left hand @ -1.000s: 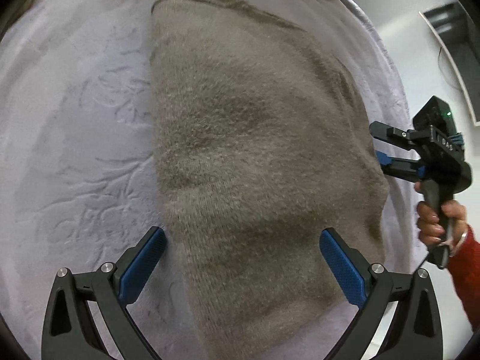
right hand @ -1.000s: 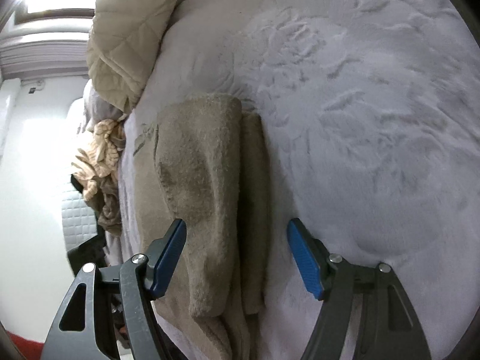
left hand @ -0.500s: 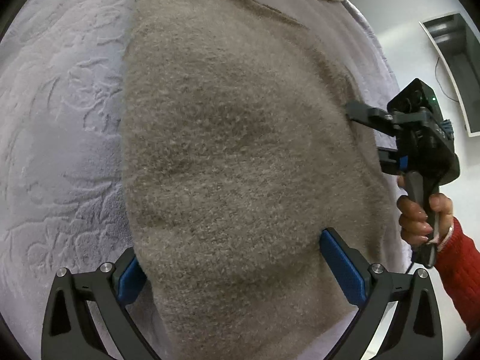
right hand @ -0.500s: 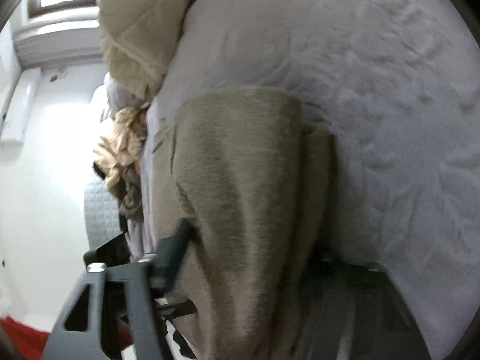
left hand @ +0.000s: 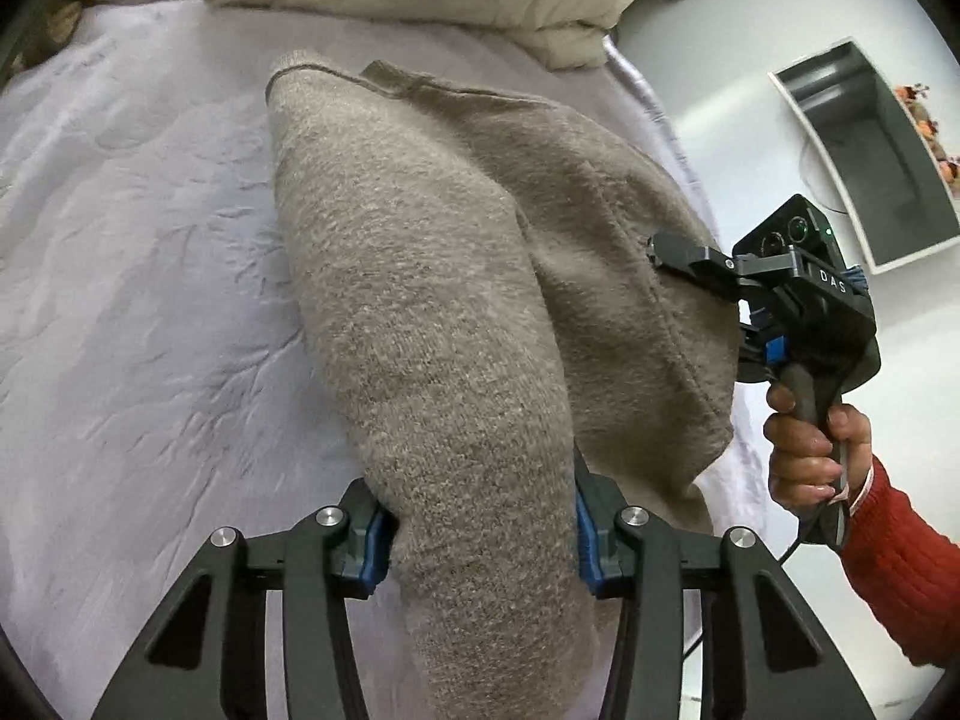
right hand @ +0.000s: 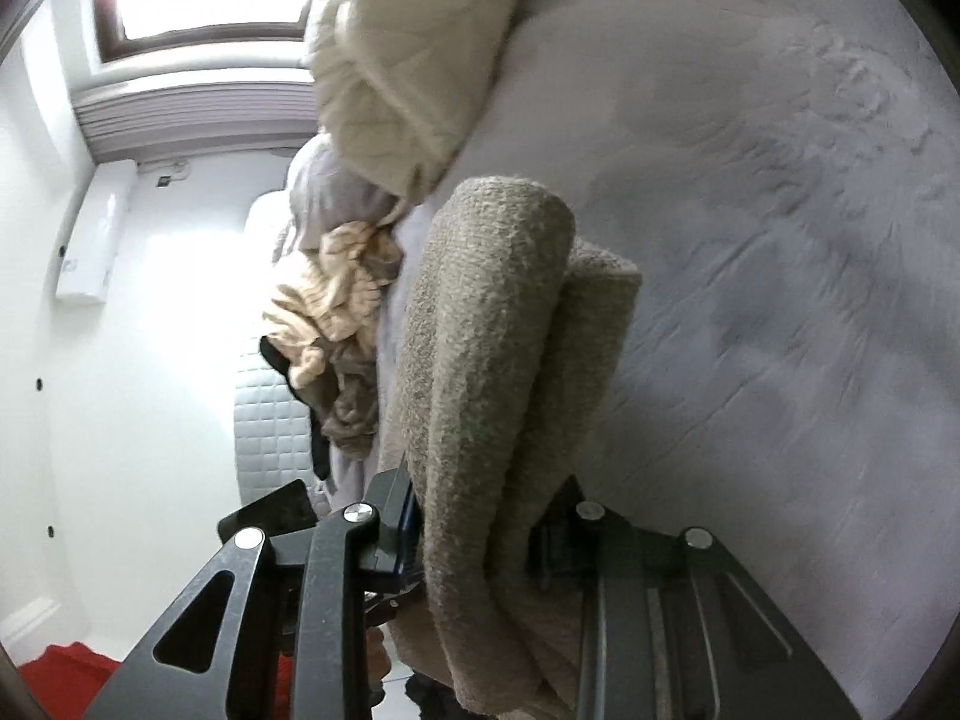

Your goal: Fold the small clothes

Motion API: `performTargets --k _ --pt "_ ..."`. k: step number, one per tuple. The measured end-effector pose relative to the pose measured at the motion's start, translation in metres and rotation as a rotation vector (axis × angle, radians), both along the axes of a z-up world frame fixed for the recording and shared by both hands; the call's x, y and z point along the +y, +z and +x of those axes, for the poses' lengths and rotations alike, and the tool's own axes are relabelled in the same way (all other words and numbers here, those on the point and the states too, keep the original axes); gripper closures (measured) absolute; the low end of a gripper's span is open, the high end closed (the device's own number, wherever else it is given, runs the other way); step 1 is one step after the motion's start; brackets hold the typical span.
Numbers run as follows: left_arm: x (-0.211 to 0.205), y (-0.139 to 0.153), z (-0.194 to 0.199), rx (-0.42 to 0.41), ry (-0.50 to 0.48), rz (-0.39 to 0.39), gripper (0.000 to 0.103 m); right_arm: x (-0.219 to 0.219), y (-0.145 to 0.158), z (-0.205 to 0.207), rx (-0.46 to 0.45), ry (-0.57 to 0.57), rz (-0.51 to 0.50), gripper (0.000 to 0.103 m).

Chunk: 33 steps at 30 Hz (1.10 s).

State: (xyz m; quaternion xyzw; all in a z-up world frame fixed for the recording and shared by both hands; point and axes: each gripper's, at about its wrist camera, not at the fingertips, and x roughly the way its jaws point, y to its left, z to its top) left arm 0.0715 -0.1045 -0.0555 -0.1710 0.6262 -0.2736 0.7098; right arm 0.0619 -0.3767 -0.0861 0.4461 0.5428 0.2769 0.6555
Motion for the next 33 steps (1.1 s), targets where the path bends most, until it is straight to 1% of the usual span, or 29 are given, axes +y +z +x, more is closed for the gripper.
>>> performTargets --k 3,7,8,12,15,17,19,20,21,22,23,24,25,26,27,29,30,31,33 --pt "0.028 0.017 -0.021 -0.012 -0.002 -0.006 0.055 0.017 0.015 -0.022 -0.009 0.010 0.009 0.071" --pt "0.052 0.028 -0.051 -0.012 -0.014 0.035 0.055 0.047 0.017 -0.053 0.007 0.034 0.009 0.071" --pt "0.052 0.030 -0.054 -0.006 -0.011 0.040 0.055 0.053 0.016 -0.059 0.013 0.038 0.013 0.071" --pt "0.083 0.026 -0.088 0.027 0.024 0.067 0.054 0.087 -0.004 -0.082 0.058 0.048 0.029 0.071" --pt "0.098 0.015 -0.110 0.018 0.059 0.129 0.054 0.110 -0.028 -0.089 0.099 0.063 -0.006 0.071" --pt "0.107 -0.004 -0.119 0.044 0.081 0.206 0.054 0.120 -0.045 -0.092 0.144 0.070 -0.064 0.071" --pt "0.116 -0.022 -0.125 0.082 0.109 0.270 0.053 0.121 -0.053 -0.096 0.174 0.068 -0.167 0.071" --pt "0.118 -0.026 -0.126 0.096 0.119 0.270 0.048 0.120 -0.053 -0.098 0.197 0.069 -0.223 0.070" --pt "0.123 -0.026 -0.129 0.103 0.138 0.270 0.046 0.115 -0.052 -0.100 0.209 0.070 -0.250 0.068" --pt "0.127 -0.024 -0.131 0.096 0.154 0.275 0.045 0.112 -0.047 -0.103 0.211 0.076 -0.287 0.067" --pt "0.127 -0.019 -0.132 0.084 0.155 0.286 0.045 0.113 -0.039 -0.105 0.206 0.095 -0.359 0.066" --pt "0.128 -0.016 -0.133 0.073 0.148 0.303 0.045 0.116 -0.035 -0.105 0.201 0.110 -0.407 0.063" --pt "0.128 -0.010 -0.133 0.059 0.140 0.328 0.040 0.117 -0.029 -0.107 0.193 0.127 -0.468 0.063" --pt "0.126 -0.005 -0.133 0.044 0.140 0.358 0.028 0.119 -0.021 -0.108 0.183 0.142 -0.528 0.063" --pt "0.127 0.001 -0.133 0.020 0.149 0.384 0.024 0.119 -0.014 -0.112 0.169 0.151 -0.560 0.063" --pt "0.129 0.008 -0.135 -0.007 0.160 0.392 0.024 0.127 0.001 -0.119 0.135 0.154 -0.571 0.063" --pt "0.129 0.009 -0.136 -0.009 0.164 0.393 0.024 0.131 0.007 -0.123 0.119 0.156 -0.575 0.065" --pt "0.128 0.012 -0.133 -0.009 0.174 0.400 0.024 0.136 0.014 -0.126 0.102 0.156 -0.582 0.072" --pt "0.124 0.011 -0.130 -0.005 0.190 0.421 0.024 0.150 0.024 -0.136 0.069 0.163 -0.585 0.079"
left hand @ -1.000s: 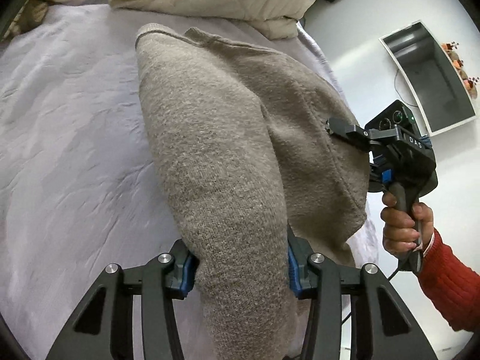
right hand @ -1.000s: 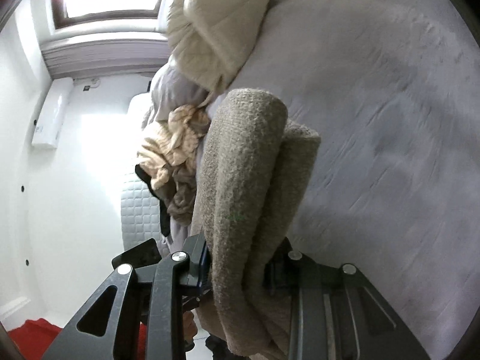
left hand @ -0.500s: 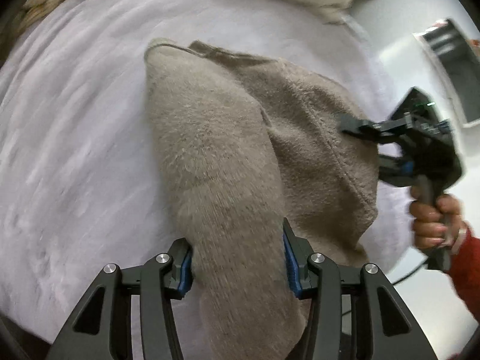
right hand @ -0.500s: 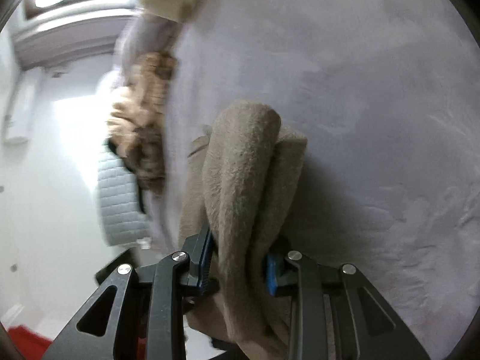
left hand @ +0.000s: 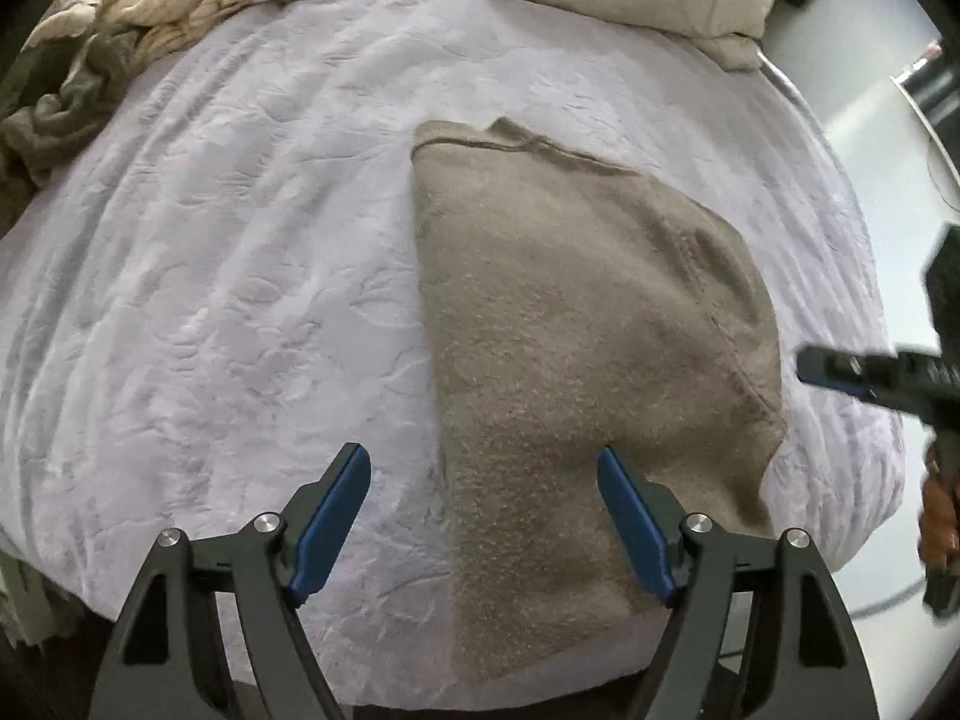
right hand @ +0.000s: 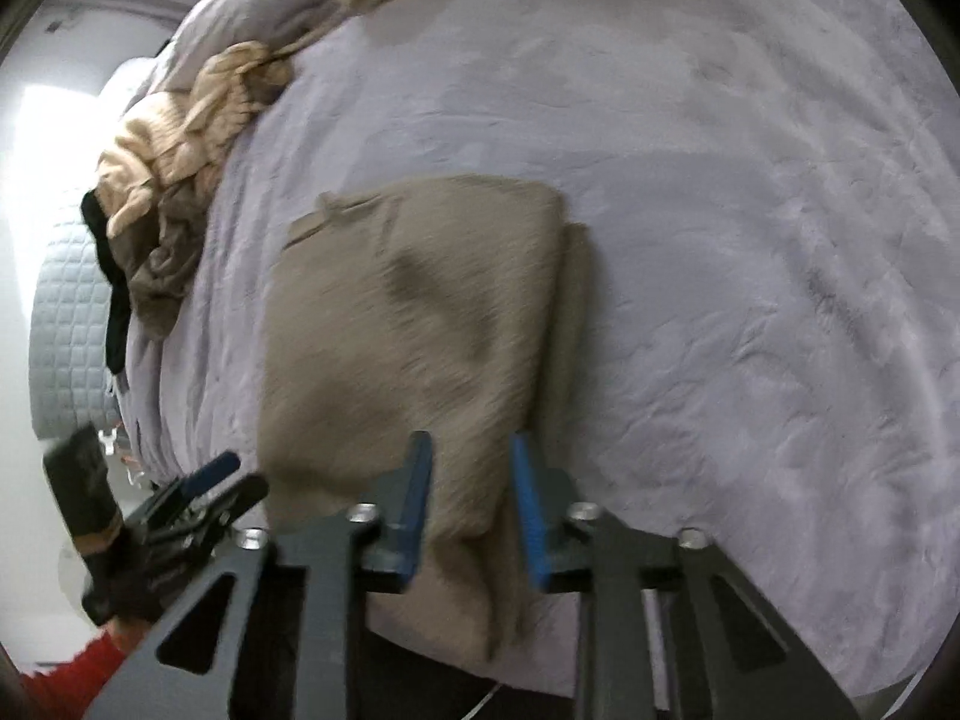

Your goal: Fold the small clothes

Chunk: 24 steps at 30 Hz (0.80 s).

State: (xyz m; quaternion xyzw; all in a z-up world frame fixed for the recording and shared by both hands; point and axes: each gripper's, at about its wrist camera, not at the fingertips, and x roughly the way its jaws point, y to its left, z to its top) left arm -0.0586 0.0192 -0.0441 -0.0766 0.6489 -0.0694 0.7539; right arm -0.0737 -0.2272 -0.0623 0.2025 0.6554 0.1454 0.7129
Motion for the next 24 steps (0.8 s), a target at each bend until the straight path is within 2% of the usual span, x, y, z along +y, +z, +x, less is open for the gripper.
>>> performTargets --k 2,4,6,8,9,12,14,15,18,20,24 --pt "-0.001 0.003 -0.001 -0.007 0.016 0.021 0.024 0.014 0.004 -0.005 -0.006 0.018 0.010 0.079" --pt "0.004 0.004 -0.004 -0.011 0.016 0.041 0.024 0.027 0.001 -0.014 0.032 0.048 0.011 0.079" --pt "0.007 0.002 -0.008 -0.012 0.009 0.052 0.024 0.029 -0.003 -0.027 0.064 0.046 -0.062 0.077" --pt "0.003 0.002 -0.006 -0.005 0.010 0.064 0.000 0.026 -0.013 -0.033 0.100 0.023 -0.085 0.066" --pt "0.003 0.005 -0.007 -0.010 0.015 0.071 0.000 0.023 -0.018 -0.036 0.119 -0.003 -0.064 0.062" --pt "0.001 0.004 -0.006 -0.002 0.003 0.082 0.000 0.016 -0.029 -0.034 0.131 -0.047 -0.002 0.062" --pt "0.000 0.001 -0.004 0.008 -0.004 0.099 0.000 0.015 -0.032 -0.030 0.122 -0.053 -0.001 0.088" --pt "-0.001 0.001 -0.003 0.012 -0.008 0.106 0.000 0.014 -0.029 -0.028 0.110 -0.050 -0.007 0.094" --pt "-0.001 0.002 -0.003 0.007 -0.014 0.134 0.000 0.019 -0.022 -0.029 0.064 -0.009 -0.087 0.095" --pt "0.001 -0.002 -0.006 0.033 -0.016 0.151 0.000 0.017 -0.036 -0.033 0.087 0.004 -0.133 0.095" --pt "0.003 -0.020 -0.011 0.098 -0.008 0.177 0.000 0.009 -0.058 -0.038 0.130 -0.034 -0.122 0.095"
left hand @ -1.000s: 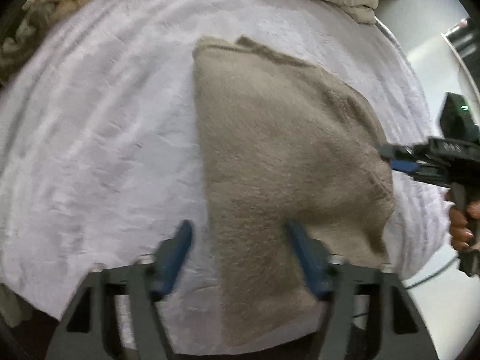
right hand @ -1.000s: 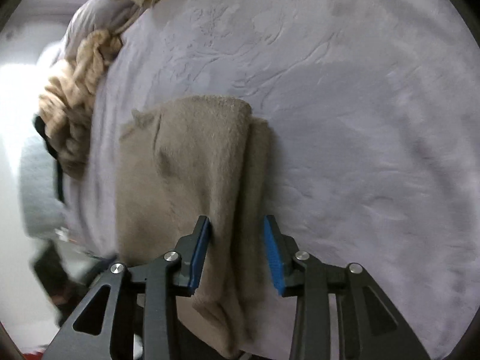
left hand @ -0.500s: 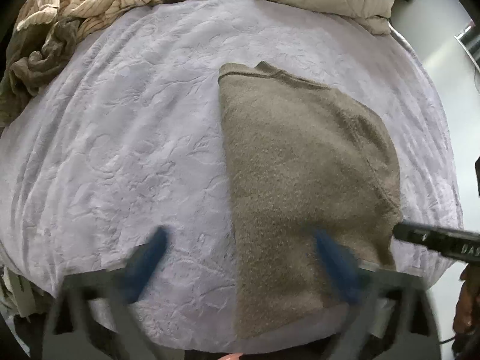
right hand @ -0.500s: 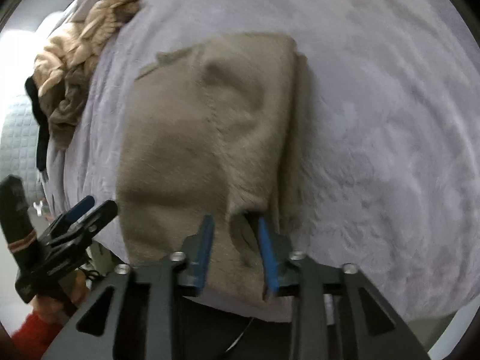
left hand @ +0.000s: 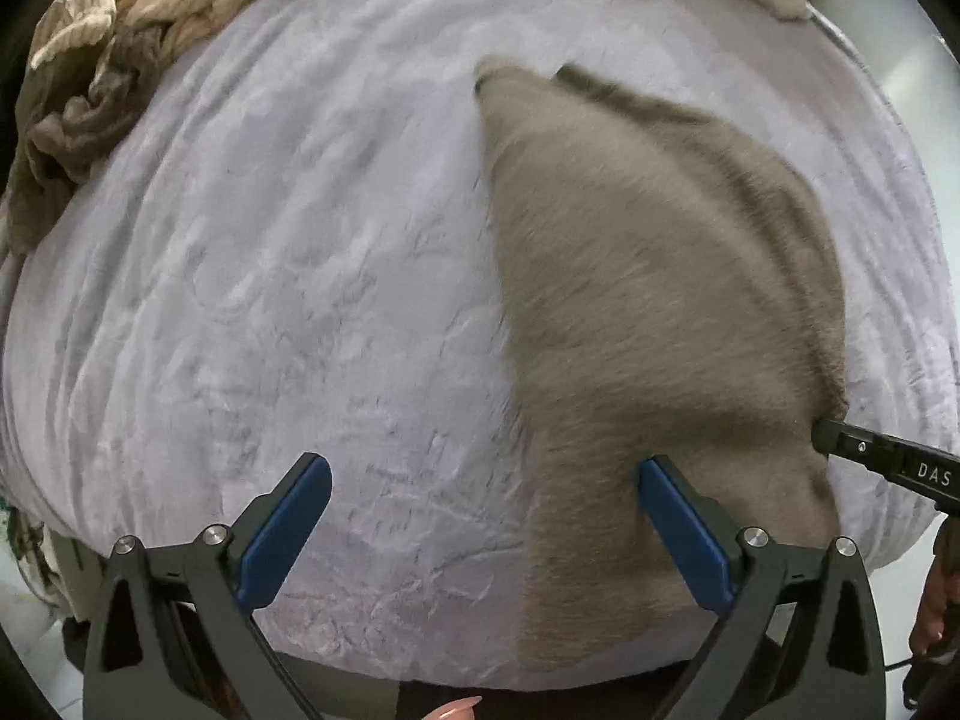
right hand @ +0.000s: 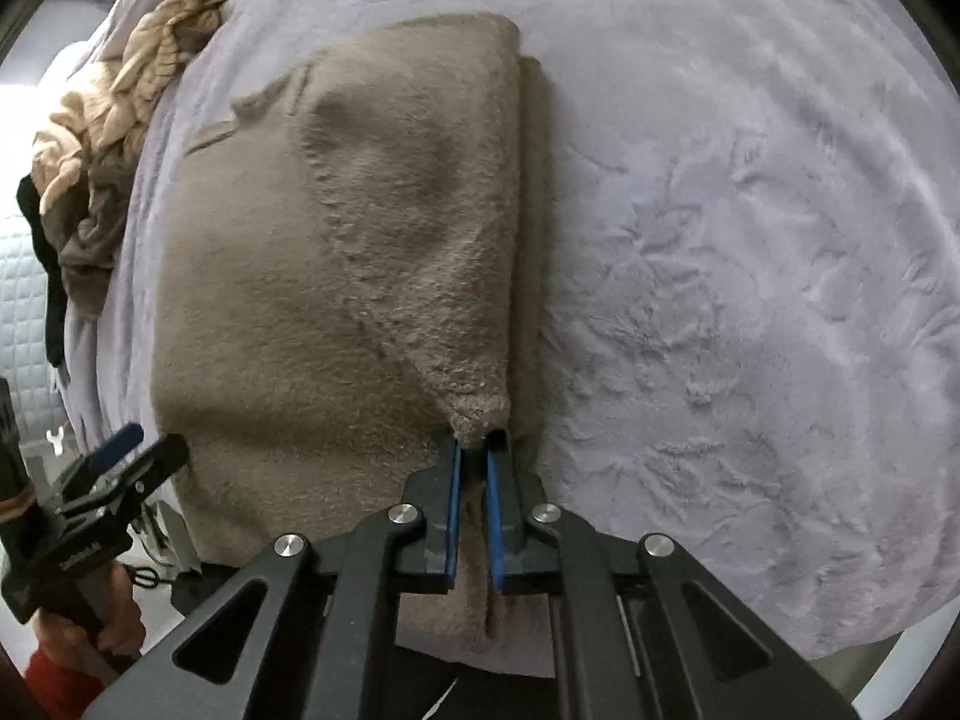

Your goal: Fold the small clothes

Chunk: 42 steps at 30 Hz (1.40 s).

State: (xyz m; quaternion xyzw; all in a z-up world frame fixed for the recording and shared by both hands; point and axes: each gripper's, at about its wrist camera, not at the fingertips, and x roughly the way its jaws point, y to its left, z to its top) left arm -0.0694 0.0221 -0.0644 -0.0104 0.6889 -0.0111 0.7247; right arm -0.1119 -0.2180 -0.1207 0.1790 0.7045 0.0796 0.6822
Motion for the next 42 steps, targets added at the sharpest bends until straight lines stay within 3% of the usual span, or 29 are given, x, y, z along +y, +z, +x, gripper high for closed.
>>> performTargets --k 9,21,23,25,26,30,33,38,42 --pt "0.000 0.011 -0.005 -0.011 -0.020 0.006 0.000 -0.006 0.021 -0.006 -0.002 -0.024 0.036 0.095" --pt "-0.004 0.039 0.001 -0.055 -0.030 0.005 0.000 -0.014 0.059 -0.015 -0.020 -0.047 -0.019 0.094" --pt "-0.002 0.043 0.005 -0.065 -0.028 -0.001 0.000 -0.007 0.062 -0.012 -0.017 -0.033 -0.032 0.082" --pt "-0.001 0.046 0.007 -0.059 -0.021 -0.013 0.000 -0.001 0.066 -0.009 -0.024 -0.020 -0.045 0.023" --pt "-0.001 0.047 0.008 -0.044 -0.016 -0.017 0.000 0.003 0.070 -0.008 -0.036 -0.016 -0.045 0.016" --pt "0.000 0.049 0.011 -0.022 -0.010 -0.037 0.000 0.014 0.079 -0.002 -0.063 -0.003 -0.065 0.013" --pt "-0.002 0.049 0.013 -0.006 -0.017 -0.048 0.000 0.019 0.085 0.001 -0.086 0.005 -0.095 0.000" --pt "-0.005 0.055 0.015 -0.009 -0.017 -0.032 0.000 0.027 0.094 0.004 -0.105 0.033 -0.162 0.000" --pt "-0.006 0.063 0.020 -0.018 -0.017 0.004 0.000 0.028 0.098 0.007 -0.090 0.033 -0.154 0.000"
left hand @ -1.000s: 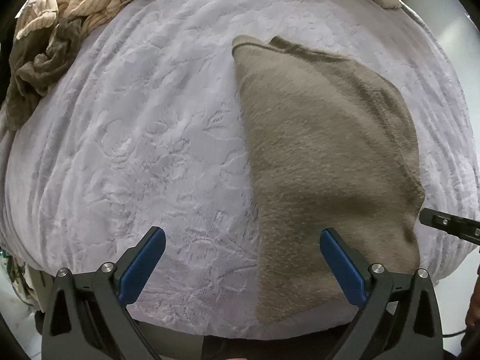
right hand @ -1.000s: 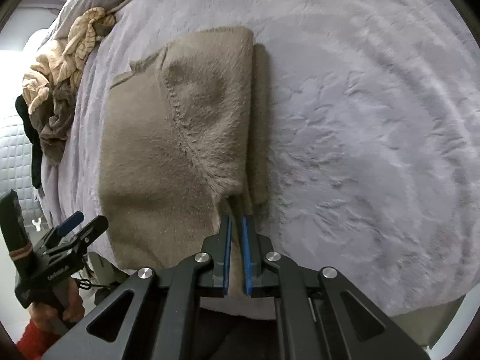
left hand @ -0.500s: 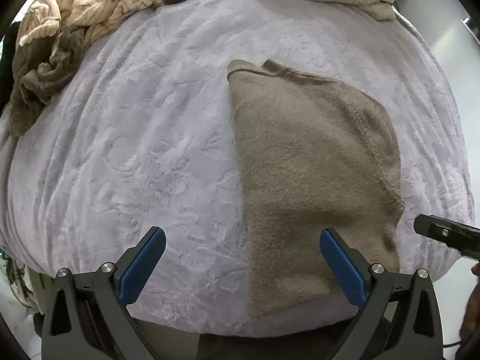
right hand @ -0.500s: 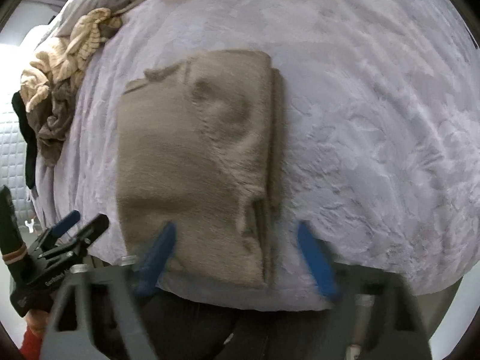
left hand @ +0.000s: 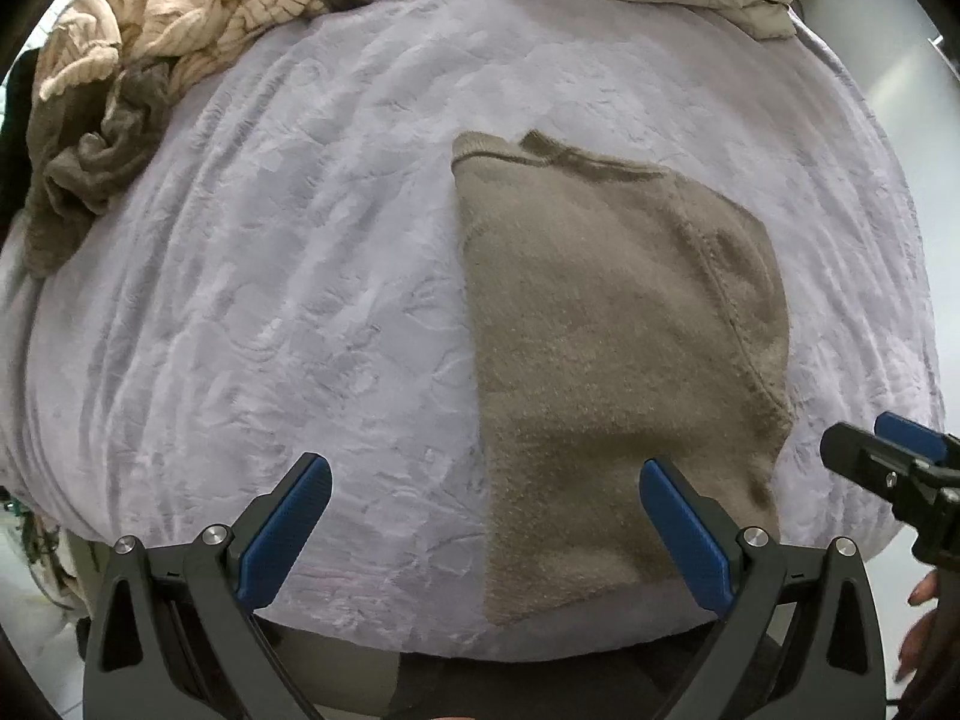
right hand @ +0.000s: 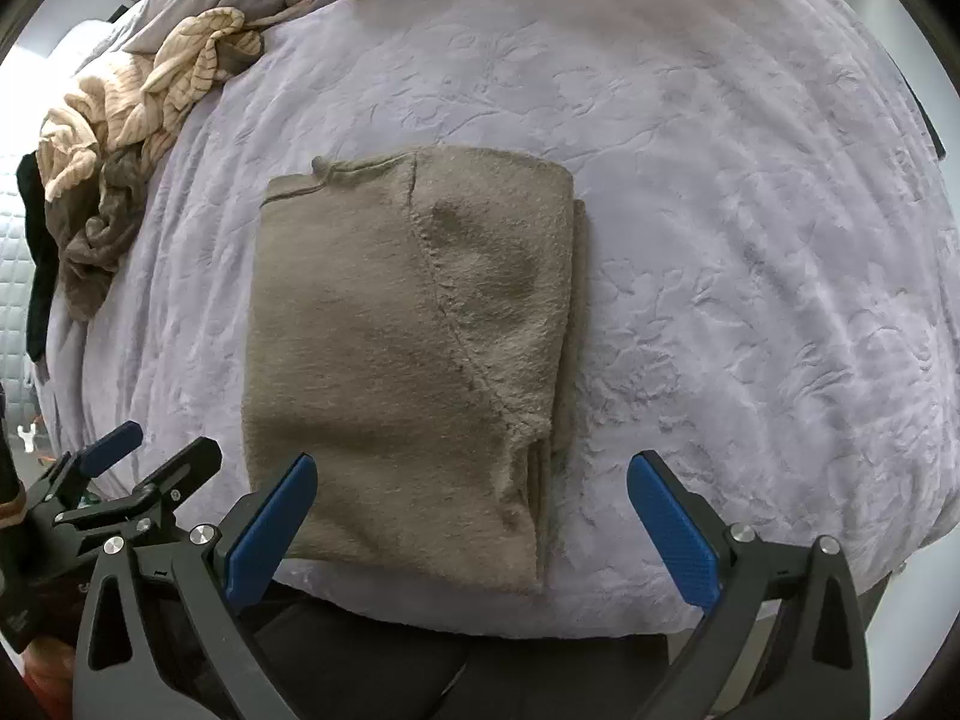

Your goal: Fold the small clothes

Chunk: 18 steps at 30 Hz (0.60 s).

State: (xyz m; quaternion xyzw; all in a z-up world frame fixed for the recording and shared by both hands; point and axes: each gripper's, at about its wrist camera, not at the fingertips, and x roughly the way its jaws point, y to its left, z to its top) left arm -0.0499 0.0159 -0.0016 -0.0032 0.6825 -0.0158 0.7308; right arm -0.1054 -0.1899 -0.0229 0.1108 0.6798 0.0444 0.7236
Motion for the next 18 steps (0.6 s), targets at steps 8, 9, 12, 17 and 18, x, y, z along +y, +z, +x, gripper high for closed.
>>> performTargets --k 8,9,12,17,18 --pt "0.0017 0.0104 0.0061 -0.012 0.002 0.022 0.000 0.0007 0.0020 0.0032 0.023 -0.028 -0.041 0.000" --pt "0.0020 0.0105 0.0064 -0.012 0.002 0.024 0.000 0.0009 0.0024 0.0035 0.023 -0.030 -0.042 0.000" --pt "0.0028 0.0104 0.0070 -0.008 0.003 0.025 0.000 0.0019 0.0026 0.0039 0.022 -0.031 -0.052 0.000" --pt "0.0028 0.0102 0.0067 -0.012 -0.001 0.028 0.000 0.0025 0.0017 0.0044 0.028 -0.035 -0.053 0.000" --pt "0.0028 0.0100 0.0066 -0.012 -0.002 0.029 0.000 0.0025 0.0018 0.0048 0.028 -0.035 -0.054 0.000"
